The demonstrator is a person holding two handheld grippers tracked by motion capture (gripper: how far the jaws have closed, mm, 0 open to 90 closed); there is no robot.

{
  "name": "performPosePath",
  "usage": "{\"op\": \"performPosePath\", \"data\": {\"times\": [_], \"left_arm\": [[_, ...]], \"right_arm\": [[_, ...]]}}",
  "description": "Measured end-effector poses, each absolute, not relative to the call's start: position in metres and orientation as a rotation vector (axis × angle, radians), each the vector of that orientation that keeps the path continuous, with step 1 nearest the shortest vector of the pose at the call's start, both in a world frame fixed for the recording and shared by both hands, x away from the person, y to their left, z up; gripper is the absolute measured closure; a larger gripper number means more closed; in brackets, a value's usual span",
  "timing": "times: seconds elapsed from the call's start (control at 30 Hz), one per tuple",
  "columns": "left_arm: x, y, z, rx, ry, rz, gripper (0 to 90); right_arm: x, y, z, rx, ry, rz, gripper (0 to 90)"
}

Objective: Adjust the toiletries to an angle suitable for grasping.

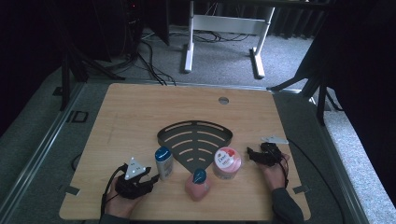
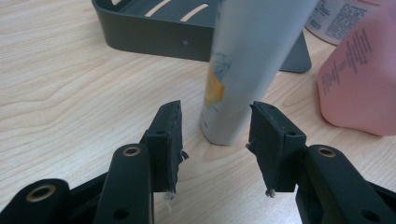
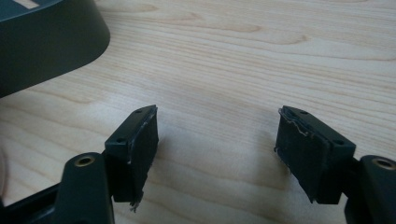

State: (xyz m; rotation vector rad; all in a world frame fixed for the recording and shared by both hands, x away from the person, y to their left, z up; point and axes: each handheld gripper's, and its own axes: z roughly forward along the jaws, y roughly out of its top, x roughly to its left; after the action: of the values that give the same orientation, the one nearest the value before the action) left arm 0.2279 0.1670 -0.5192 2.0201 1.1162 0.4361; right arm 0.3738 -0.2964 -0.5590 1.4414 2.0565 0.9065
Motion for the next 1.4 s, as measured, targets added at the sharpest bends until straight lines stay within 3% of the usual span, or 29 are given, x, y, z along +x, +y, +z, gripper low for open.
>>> {"op": "performPosePath", "data": {"times": [0.27,0.63,1.4], "left_arm": [[0.226,0.164,-0.522,2.035,1.108,0.409,58.0],[0.215,0.155,-0.522,2.061,1.053,0.384,64.0],[0.214,0.131,-0.524,2.123,0.946,0.351,64.8]], "right_arm": [[0.349,-0.296,-0.537,1.368,2.121,0.990,59.5],[0.307,-0.287,-0.518,1.197,2.207,1.060,87.2],[0.268,-0.256,-0.505,1.001,2.328,1.160,90.0]]}}
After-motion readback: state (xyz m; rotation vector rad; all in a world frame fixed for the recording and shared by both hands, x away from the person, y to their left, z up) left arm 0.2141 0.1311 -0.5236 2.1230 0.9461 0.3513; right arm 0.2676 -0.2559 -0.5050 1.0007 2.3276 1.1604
